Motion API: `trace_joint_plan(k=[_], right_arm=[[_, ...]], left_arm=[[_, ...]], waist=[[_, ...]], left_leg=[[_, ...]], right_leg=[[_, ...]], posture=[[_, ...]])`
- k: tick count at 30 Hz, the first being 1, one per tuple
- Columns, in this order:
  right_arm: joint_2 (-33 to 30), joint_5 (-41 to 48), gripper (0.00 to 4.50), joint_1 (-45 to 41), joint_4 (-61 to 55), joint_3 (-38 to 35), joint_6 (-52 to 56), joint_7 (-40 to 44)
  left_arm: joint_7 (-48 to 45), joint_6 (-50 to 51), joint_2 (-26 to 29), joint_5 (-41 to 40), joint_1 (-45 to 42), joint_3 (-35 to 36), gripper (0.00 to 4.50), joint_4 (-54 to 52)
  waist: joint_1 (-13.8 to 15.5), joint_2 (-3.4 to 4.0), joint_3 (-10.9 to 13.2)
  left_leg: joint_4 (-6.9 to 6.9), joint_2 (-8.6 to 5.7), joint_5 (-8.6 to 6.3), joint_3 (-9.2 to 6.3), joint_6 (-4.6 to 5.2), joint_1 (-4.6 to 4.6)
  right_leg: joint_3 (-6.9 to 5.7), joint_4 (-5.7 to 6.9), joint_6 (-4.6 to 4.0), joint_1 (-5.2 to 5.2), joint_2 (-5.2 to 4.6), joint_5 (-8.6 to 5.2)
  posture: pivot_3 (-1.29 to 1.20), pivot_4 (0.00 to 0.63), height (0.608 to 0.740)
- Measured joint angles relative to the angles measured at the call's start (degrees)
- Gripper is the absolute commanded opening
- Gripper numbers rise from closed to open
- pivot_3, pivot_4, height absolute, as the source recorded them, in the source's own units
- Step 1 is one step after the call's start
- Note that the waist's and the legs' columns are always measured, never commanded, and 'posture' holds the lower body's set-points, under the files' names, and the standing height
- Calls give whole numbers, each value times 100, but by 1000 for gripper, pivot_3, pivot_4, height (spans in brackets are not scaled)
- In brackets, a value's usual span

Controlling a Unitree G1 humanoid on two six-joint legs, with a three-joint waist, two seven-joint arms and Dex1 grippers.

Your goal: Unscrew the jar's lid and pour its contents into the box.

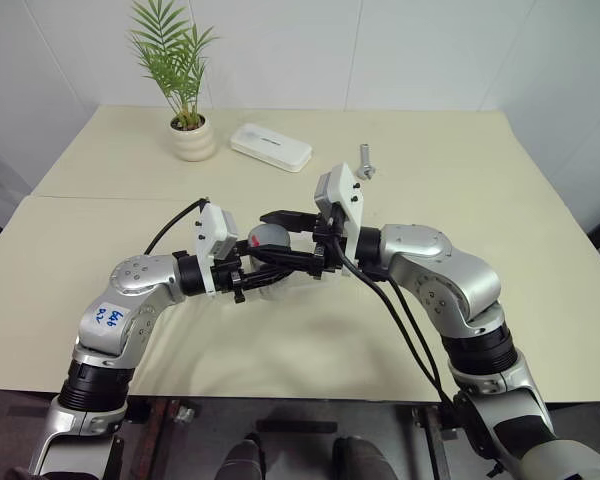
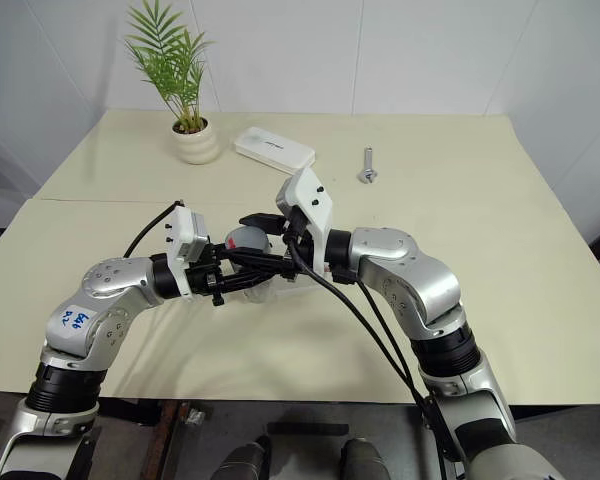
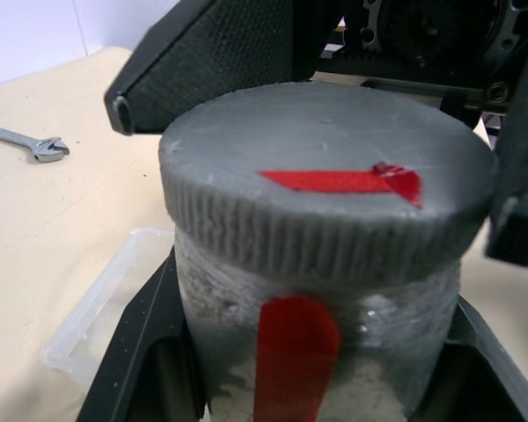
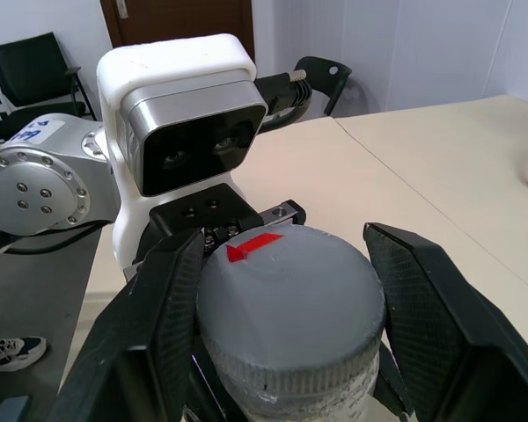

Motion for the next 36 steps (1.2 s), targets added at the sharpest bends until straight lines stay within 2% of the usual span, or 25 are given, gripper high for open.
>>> trace_joint_plan(k=[5, 7, 11, 16, 21, 22, 26, 36], right_arm=[[-86, 24, 2538, -1, 127, 1, -191, 385], [-261, 79, 2538, -44, 262, 6, -437, 948], [-603, 127, 2538, -699, 1022, 103, -1033, 2388], [-695, 5, 2538, -1289, 1947, 345, -1647, 3450], [-630, -64, 2538, -1427, 2339, 380, -1874, 3596], [-598, -83, 3260, -1434, 2374, 371, -1843, 3505], [-630, -367, 4436, -1360, 2577, 266, -1728, 3180], [-452, -74, 4436, -1179, 2057, -208, -1084, 2647]], left_arm=[[-225, -12, 14, -13, -5, 0, 2007, 6], [-553, -48, 31, -61, -51, -32, 2007, 12], [-1311, -175, 97, -141, -480, -122, 2007, 212], [-1771, -180, 162, -135, -731, -238, 2007, 457], [-1691, -186, 149, -127, -746, -234, 2007, 581], [-1638, -186, 147, -127, -731, -211, 2007, 604], [-1464, -179, 134, -236, -554, 185, 2007, 585], [-1170, -182, 55, -387, -497, 388, 2007, 450]], waist=[[1, 0, 0], [3, 0, 0], [-15, 0, 1], [-34, 1, 1], [-13, 0, 1], [-15, 0, 1], [-10, 0, 1], [-5, 0, 1]], left_leg=[[1, -1, 0, 1, 0, 0], [2, -2, 0, 1, 0, -1], [12, -1, 1, 2, 1, 3], [6, 1, 1, 1, 1, 5], [6, 1, 1, 0, 0, 0], [8, 1, 1, 0, 0, 0], [11, 1, 3, 0, -2, 1], [22, 0, 3, -1, -4, 1]], right_leg=[[0, 0, 0, 0, 0, 0], [0, -1, 0, 1, 0, 0], [0, 4, 1, 4, 4, 1], [0, 4, 1, 3, 6, 0], [0, 2, 3, 2, 4, -1], [0, 3, 3, 2, 4, -1], [1, 13, 2, 0, 4, -1], [3, 29, 2, -1, 4, -1]], posture=[[0, 150, 740], [0, 150, 740], [0, 150, 740], [0, 150, 740], [0, 150, 740], [0, 150, 740], [0, 150, 740], [0, 150, 740]])
